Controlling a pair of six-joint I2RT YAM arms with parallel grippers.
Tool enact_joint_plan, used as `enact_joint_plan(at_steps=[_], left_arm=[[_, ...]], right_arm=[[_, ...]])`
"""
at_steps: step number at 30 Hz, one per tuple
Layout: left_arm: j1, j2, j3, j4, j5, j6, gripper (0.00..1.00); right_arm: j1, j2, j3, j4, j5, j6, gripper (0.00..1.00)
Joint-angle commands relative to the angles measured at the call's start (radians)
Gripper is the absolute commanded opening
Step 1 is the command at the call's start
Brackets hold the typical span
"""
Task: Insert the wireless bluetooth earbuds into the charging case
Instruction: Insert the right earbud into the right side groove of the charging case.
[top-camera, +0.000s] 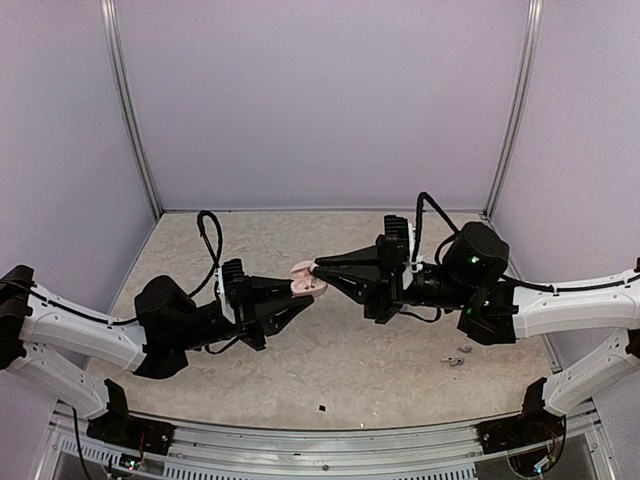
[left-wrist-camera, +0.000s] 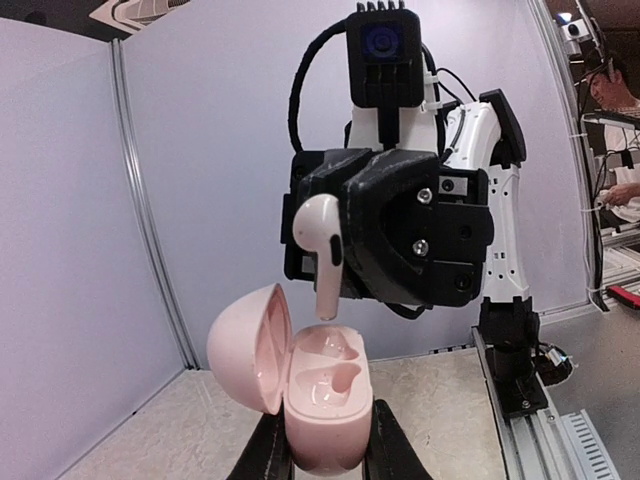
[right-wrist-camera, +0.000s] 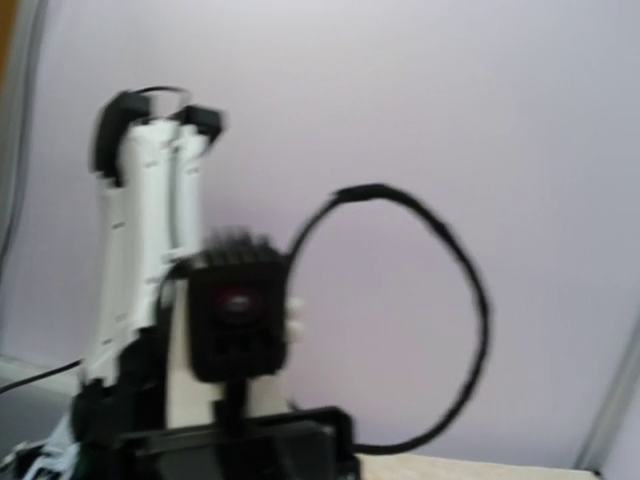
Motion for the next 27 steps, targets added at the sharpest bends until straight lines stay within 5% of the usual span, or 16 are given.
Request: enact_joint_plan(at_steps=[1, 27], left_arm=[[-0.019, 0.000, 0.010, 0.063, -0.099, 0.027, 0.01], [-0.049, 0.027, 0.017, 0.122, -0.277, 0.052, 0.01]], right_arm=[[0.023, 0.005, -0.029, 0.109, 0.160, 0.019, 0.05], [0.037, 0.123, -0.021, 0.285, 0.258, 0.131, 0.04]])
